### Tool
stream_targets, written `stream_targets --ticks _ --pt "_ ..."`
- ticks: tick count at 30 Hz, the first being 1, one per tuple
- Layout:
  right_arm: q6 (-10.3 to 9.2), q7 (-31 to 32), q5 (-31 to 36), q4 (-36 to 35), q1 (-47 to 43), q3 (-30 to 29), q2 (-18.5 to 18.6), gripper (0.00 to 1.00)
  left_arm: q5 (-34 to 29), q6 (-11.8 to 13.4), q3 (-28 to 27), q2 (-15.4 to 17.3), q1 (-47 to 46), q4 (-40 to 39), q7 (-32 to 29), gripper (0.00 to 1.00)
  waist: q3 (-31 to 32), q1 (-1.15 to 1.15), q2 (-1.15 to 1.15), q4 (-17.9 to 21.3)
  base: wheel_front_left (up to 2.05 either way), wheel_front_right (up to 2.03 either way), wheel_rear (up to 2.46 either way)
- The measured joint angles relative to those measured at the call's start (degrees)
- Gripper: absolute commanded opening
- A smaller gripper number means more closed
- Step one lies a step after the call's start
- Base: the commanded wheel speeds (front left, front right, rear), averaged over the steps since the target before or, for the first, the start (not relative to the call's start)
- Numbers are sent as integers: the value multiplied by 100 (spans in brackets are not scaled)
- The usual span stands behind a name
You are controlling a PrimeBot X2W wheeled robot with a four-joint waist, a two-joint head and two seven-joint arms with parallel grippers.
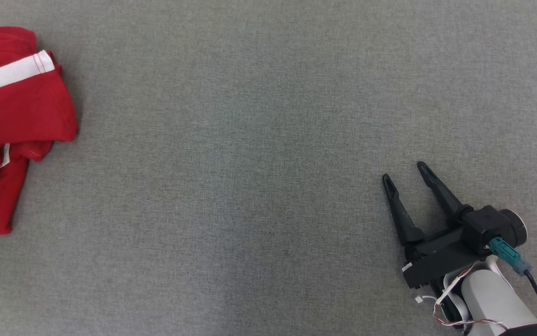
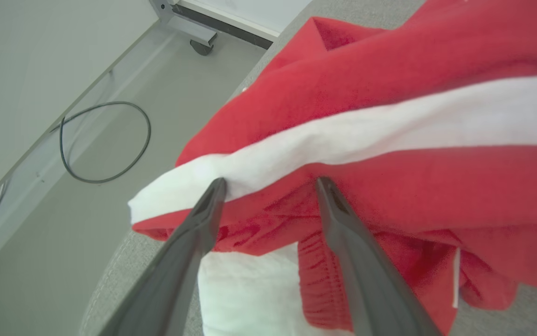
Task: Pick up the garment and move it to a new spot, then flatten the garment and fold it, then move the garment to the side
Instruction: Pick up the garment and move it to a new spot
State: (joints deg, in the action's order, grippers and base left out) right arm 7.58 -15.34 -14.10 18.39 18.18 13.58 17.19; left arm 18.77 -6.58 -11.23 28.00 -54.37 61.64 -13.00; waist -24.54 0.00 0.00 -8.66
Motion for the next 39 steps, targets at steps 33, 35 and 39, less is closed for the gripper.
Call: stream_targets --ticks 33,35,39 --pt "-1 21 -52 399 -67 138 -386 100 1031 -96 2025 240 -710 -1025 367 0 622 1 2 235 0 0 0" --pt "-1 21 -53 437 -90 129 -458 100 1173 -96 2237 196 -715 -1177 332 0 730 1 2 280 0 0 0" --pt "-1 21 -88 500 -157 115 -584 100 1458 -94 2592 62 -725 -1533 432 0 914 1 1 420 0 0 0"
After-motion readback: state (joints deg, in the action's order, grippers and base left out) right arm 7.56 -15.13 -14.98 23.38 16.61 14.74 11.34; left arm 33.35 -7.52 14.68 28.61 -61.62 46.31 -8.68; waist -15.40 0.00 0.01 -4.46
